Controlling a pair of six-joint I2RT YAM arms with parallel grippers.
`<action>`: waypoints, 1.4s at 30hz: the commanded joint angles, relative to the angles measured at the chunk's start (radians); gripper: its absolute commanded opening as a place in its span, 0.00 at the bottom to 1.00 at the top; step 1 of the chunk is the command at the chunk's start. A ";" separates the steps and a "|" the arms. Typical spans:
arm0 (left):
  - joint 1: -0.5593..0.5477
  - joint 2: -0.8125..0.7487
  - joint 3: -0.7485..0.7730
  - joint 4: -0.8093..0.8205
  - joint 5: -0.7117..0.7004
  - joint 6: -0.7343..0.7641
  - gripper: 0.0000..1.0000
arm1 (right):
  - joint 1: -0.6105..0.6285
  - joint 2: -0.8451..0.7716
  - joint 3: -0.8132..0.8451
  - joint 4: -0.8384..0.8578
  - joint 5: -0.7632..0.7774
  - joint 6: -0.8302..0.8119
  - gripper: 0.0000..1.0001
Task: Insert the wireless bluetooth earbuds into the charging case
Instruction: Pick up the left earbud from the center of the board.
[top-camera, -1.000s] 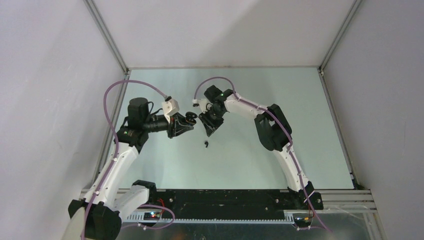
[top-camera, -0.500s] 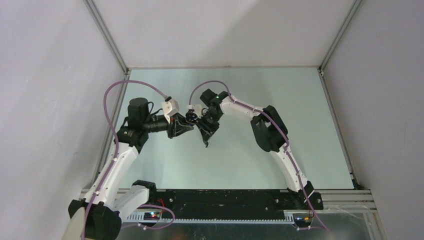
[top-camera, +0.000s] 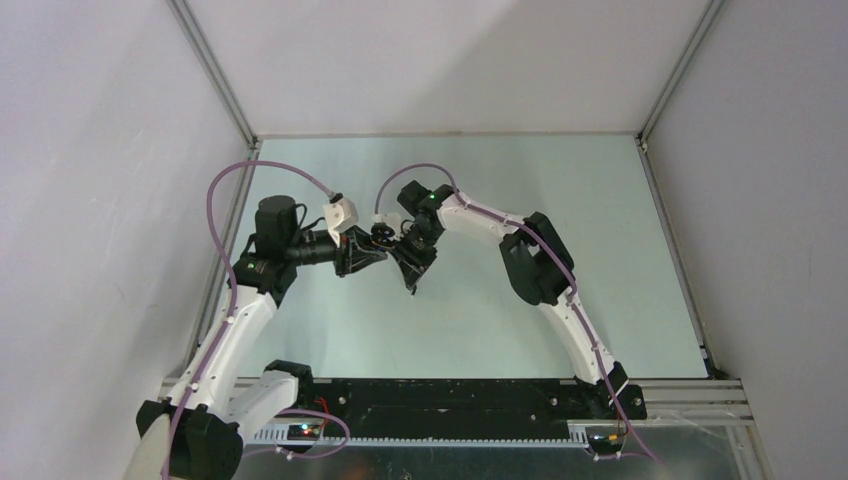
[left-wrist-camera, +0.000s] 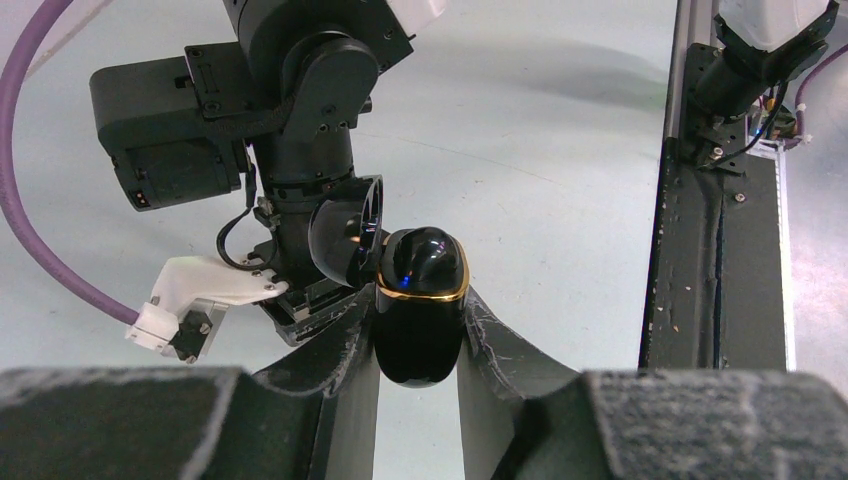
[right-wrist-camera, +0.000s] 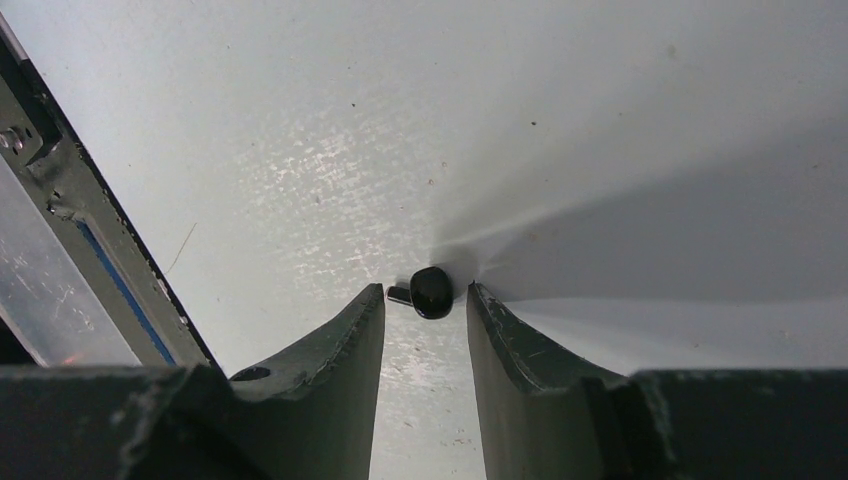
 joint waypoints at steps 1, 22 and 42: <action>0.008 -0.020 -0.005 0.020 0.030 0.003 0.00 | 0.017 0.000 -0.008 -0.014 0.025 -0.023 0.40; 0.007 -0.020 -0.002 0.017 0.032 0.002 0.00 | 0.031 -0.037 -0.071 0.029 0.102 -0.050 0.21; -0.001 0.028 0.013 0.050 0.057 -0.051 0.00 | -0.092 -0.597 -0.390 0.344 0.286 -0.098 0.10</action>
